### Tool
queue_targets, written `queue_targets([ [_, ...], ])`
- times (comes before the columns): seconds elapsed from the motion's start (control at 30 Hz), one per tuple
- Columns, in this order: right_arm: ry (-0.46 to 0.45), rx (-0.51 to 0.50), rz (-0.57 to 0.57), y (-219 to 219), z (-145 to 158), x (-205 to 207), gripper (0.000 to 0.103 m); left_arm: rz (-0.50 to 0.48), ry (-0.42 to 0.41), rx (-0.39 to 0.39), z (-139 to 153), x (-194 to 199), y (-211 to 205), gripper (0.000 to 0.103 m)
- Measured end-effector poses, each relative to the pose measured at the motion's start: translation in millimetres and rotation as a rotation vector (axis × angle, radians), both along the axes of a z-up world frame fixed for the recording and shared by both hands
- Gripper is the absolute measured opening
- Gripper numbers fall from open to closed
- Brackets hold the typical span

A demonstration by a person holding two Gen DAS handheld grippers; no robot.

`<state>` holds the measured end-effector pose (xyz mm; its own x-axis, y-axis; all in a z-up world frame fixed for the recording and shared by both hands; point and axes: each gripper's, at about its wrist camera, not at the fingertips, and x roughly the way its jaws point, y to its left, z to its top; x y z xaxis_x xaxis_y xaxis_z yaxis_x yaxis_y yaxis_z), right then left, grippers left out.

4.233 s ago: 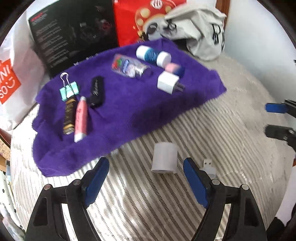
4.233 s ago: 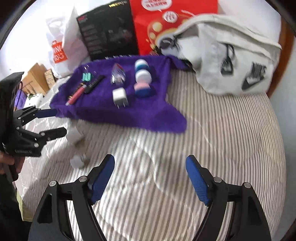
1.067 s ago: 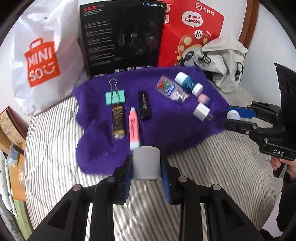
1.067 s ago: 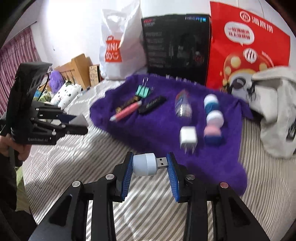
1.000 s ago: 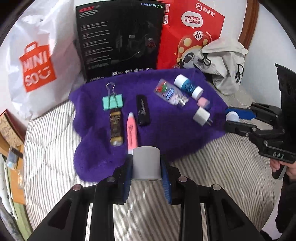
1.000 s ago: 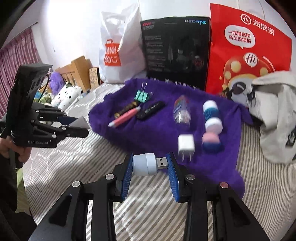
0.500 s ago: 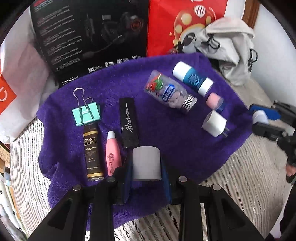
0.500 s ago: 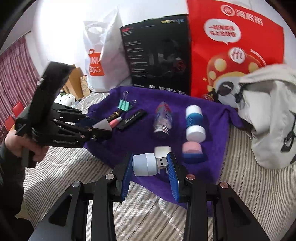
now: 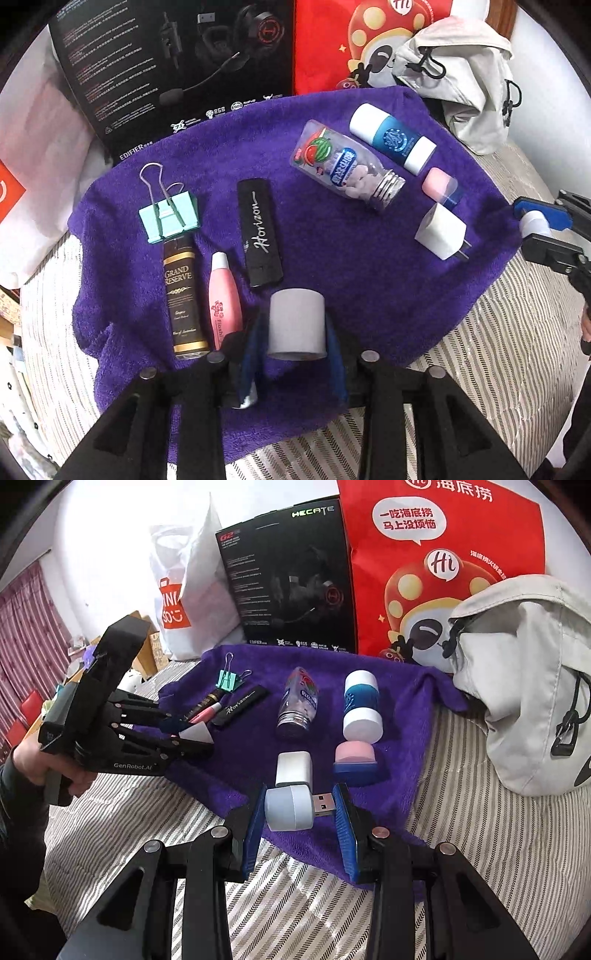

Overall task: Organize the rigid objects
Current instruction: 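Place gray tape roll on towel with left tool while right tool carries USB light, then lower the white USB light onto the towel and open the right tool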

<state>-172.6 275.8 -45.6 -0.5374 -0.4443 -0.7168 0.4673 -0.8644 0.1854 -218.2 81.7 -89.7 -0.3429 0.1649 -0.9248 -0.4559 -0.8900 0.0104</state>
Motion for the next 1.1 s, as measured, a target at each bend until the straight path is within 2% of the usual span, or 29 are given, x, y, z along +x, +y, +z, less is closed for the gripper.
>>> queue_targets([
  [0.07,-0.001,0.002,0.005,0,0,1,0.036,0.012,-0.007,-0.003,0,0,-2,0.038],
  [0.23,0.008,0.000,0.004,0,6,4,0.036,0.032,-0.018,0.027,3,5,-6,0.038],
  [0.3,0.013,-0.001,0.003,-1,8,4,0.036,0.047,-0.010,0.058,11,12,-12,0.039],
  [0.37,0.016,-0.003,0.006,-4,11,4,0.036,0.070,0.004,0.088,20,19,-21,0.047],
  [0.43,0.019,-0.005,0.012,-9,13,3,0.036,0.115,0.042,0.107,33,30,-39,0.068],
  [0.47,0.019,-0.006,0.020,-13,13,2,0.036,0.143,0.062,0.115,38,34,-49,0.071],
  [0.57,0.021,-0.009,0.046,-29,14,-5,0.036,0.221,0.089,0.168,53,46,-88,0.071],
  [0.67,0.015,0.015,0.058,-46,11,-15,0.036,0.271,0.102,0.189,56,52,-104,0.073],
  [0.77,0.007,0.062,0.080,-70,6,-25,0.036,0.314,0.116,0.201,60,65,-122,0.079],
  [1.1,-0.077,0.201,0.118,-117,-25,-49,0.036,0.373,0.089,0.250,45,90,-151,0.080],
])
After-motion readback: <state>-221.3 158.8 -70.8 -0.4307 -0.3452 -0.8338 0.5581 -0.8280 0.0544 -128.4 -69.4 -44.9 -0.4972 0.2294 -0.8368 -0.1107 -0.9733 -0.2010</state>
